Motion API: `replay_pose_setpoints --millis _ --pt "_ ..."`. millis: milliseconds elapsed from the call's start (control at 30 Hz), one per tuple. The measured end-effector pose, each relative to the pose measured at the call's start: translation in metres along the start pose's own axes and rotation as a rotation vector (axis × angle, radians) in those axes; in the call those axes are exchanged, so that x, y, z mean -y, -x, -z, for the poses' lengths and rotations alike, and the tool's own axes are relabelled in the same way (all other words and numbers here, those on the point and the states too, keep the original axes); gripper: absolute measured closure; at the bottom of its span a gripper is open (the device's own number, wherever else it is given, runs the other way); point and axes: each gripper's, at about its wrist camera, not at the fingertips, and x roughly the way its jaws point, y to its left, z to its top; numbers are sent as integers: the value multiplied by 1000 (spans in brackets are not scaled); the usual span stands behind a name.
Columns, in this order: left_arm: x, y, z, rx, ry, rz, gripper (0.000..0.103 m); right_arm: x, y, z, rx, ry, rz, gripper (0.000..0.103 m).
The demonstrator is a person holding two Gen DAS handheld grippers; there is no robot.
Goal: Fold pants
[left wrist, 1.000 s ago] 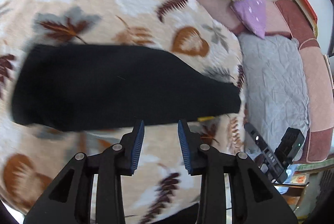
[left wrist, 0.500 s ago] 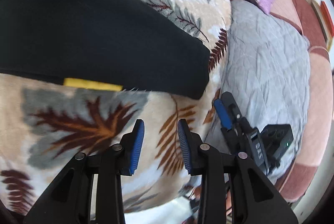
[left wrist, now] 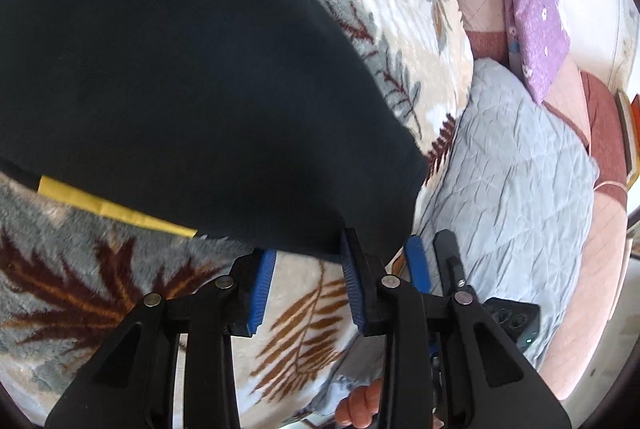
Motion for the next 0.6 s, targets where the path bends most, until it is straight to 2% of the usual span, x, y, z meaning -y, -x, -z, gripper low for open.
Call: replay_pose_setpoints --millis 67,133,233,400,600 --pt "5 3 -2 23 -24 -9 83 3 -3 -3 -12 -11 -20 52" --pt "4 6 -4 39 -37 -16 87 2 -7 -6 -16 -13 -19 52" --pt "-1 2 -6 13 -17 -15 87 2 -21 -14 -54 -21 -48 48" --pt "0 -1 -6 20 -20 -16 87 -1 -45 -23 -104 -13 -54 48" --pt "-3 -3 -8 7 6 6 87 -2 -75 -35 -164 -14 -125 48"
